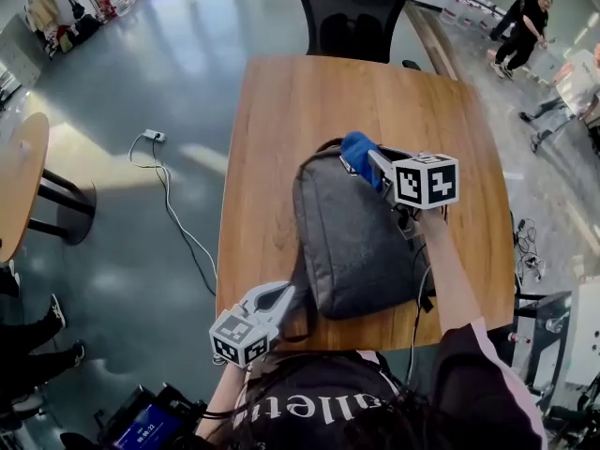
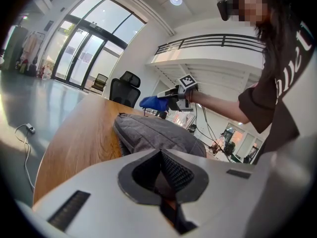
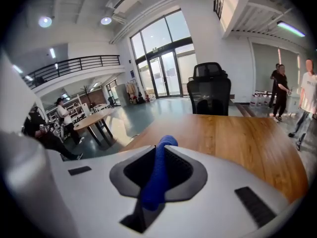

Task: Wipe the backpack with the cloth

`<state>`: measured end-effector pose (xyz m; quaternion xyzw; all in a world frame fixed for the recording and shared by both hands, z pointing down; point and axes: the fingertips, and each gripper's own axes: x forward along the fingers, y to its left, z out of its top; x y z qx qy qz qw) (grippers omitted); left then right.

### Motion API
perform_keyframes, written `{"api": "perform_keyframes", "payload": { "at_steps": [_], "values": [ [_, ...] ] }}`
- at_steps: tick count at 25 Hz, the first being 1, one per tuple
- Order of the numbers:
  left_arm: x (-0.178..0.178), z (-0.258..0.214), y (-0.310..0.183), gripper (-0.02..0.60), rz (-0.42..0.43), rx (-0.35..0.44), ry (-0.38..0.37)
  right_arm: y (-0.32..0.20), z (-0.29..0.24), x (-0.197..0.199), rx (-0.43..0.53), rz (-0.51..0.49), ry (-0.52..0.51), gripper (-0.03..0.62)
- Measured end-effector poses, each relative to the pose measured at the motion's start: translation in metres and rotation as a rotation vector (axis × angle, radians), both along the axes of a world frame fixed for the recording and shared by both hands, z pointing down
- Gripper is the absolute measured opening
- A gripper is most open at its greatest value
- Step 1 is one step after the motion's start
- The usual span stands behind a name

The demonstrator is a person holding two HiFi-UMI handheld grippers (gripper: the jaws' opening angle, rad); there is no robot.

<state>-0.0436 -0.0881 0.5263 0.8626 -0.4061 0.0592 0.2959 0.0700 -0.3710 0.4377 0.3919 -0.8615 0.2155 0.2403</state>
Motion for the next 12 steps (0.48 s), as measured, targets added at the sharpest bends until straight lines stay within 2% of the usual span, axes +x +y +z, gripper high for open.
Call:
{"api": "perform_keyframes", "payload": {
  "at_steps": [7,12],
  "values": [
    [-0.016,0.001,0.005,0.002,-0.030,0.002,0.009,0.015,0.034,-0.108,-0.060,-0.183,0.059,0.061],
    [-0.030,0.001,0.007,0.002,-0.053,-0.003,0.011,0.023,0.068,-0.147,-0.103,-0.256,0.144,0.061]
  ]
}}
